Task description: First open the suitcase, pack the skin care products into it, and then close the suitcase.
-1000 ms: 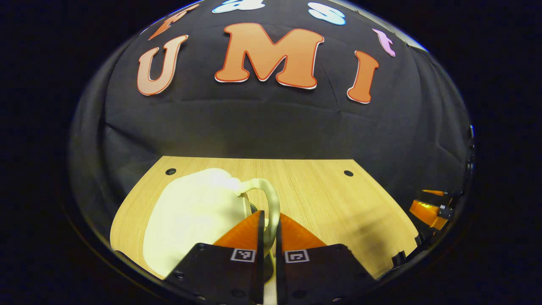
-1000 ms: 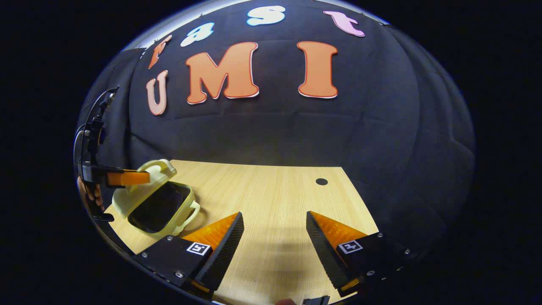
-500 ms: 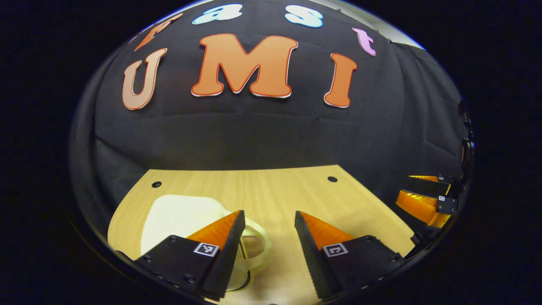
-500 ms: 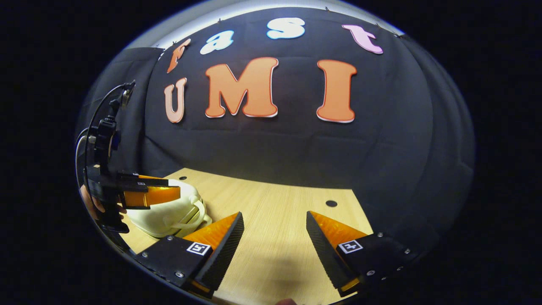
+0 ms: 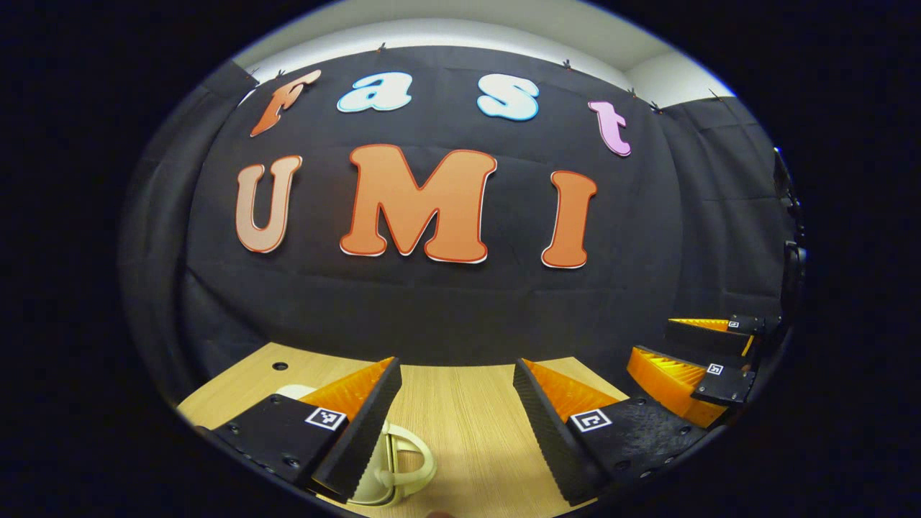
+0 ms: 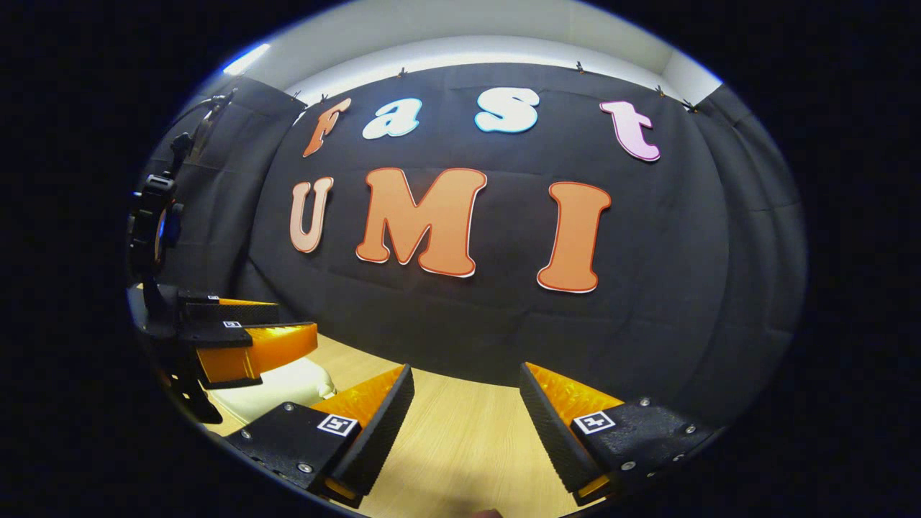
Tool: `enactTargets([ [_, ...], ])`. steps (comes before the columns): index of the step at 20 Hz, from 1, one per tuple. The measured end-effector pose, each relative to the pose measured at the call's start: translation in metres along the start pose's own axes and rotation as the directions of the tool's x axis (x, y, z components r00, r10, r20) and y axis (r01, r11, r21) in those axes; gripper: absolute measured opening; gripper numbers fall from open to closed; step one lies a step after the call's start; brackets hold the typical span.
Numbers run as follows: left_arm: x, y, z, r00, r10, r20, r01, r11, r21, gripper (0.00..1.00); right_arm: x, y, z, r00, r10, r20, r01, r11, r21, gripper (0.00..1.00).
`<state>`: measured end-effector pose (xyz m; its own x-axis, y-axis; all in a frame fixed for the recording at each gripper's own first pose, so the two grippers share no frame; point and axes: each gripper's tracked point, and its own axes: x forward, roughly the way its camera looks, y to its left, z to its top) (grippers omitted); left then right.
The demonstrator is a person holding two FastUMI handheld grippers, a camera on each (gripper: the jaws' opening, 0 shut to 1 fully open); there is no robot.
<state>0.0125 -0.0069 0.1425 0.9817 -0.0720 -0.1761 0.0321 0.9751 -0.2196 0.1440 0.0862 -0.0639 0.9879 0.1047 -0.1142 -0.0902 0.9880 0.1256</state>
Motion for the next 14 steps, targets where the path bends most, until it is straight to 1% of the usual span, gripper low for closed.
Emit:
enactTargets([
  [5, -0.010, -0.010, -0.002, 1.000, 0.009, 0.004, -0.009, 1.000, 0.022, 0.97, -0.006, 0.008, 0.001, 1.000, 0.029, -0.001, -0.029, 0.999, 0.035, 0.94],
  [10, -0.024, -0.010, -0.007, 0.999, 0.039, -0.005, -0.039, 0.999, 0.033, 0.97, -0.009, 0.017, 0.004, 0.999, 0.051, 0.010, -0.052, 0.998, 0.021, 0.94],
  [14, -0.031, -0.008, -0.004, 0.998, 0.060, 0.014, -0.060, 0.997, 0.048, 0.97, -0.011, 0.025, 0.003, 0.997, 0.074, 0.014, -0.074, 0.997, -0.002, 0.94],
])
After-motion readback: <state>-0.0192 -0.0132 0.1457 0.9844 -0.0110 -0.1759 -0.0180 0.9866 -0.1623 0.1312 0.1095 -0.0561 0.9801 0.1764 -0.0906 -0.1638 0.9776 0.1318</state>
